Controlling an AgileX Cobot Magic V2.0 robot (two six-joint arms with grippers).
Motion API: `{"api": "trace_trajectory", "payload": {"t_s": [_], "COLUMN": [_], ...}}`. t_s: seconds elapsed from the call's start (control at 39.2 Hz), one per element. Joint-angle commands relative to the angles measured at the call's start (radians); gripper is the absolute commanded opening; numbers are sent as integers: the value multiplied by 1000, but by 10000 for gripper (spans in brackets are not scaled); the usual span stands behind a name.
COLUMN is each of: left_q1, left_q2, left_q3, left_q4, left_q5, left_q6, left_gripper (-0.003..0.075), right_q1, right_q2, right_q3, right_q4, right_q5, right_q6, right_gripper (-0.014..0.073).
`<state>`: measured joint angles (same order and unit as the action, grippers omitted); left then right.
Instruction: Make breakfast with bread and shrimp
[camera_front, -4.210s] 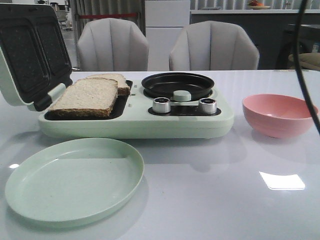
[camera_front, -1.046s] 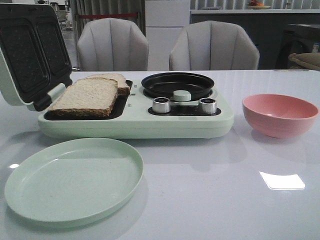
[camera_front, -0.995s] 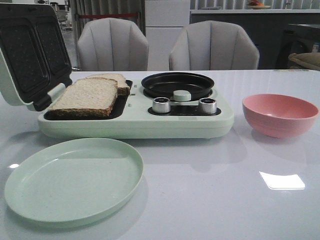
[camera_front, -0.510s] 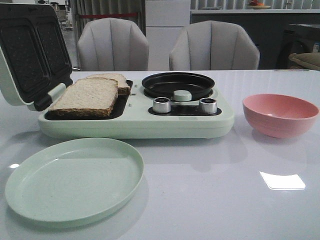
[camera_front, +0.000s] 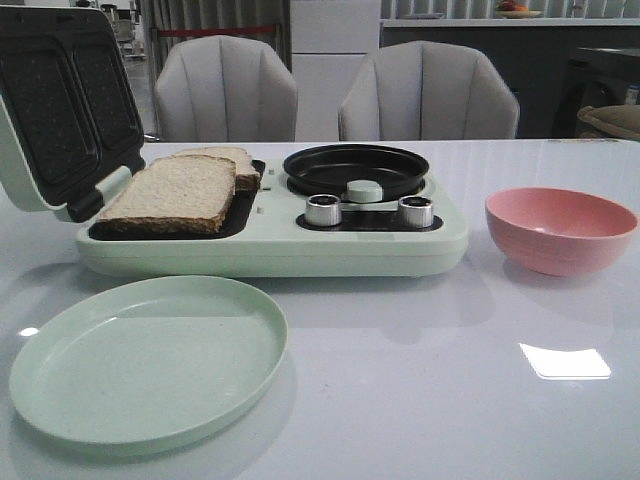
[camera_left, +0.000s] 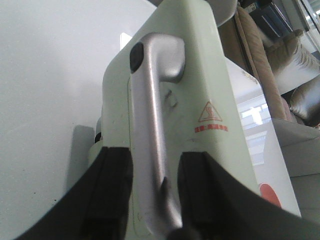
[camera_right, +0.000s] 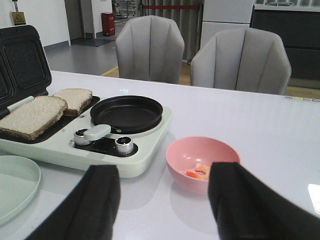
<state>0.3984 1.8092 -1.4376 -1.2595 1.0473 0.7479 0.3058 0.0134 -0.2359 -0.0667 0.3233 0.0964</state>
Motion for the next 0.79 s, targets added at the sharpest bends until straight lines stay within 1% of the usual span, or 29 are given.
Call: {"api": "trace_trajectory", "payload": {"t_s": [0.0, 0.15, 0.31, 0.46, 0.59, 0.69, 0.77], "left_q1": [-7, -50, -122, -218, -318, -408, -488], "left_q2": [-29, -9, -7, -7, -6, -3, 11], "left_q3": [-33, -33, -33, -33, -33, -33, -33], "left_q4": [-77, -80, -80, -80, -58, 43, 196], "left_q5": [22, 44, 42, 38, 38, 13, -40], "left_q6": [5, 25, 54, 95, 123, 166, 168], "left_gripper": [298, 300, 293, 219, 187, 188, 188], "right_q1": [-4, -4, -4, -4, -4, -4, -4], "right_q2": [11, 11, 11, 11, 11, 11, 11], "right_q3": [-28, -28, -28, -28, -28, -28, -28], "right_q4": [-3, -3, -3, -3, -3, -3, -3], "right_q5": [-84, -84, -84, -84, -84, -84, -84], "right_q6": [2, 2, 2, 2, 2, 2, 2], "right_gripper": [489, 489, 489, 489, 489, 489, 489]}}
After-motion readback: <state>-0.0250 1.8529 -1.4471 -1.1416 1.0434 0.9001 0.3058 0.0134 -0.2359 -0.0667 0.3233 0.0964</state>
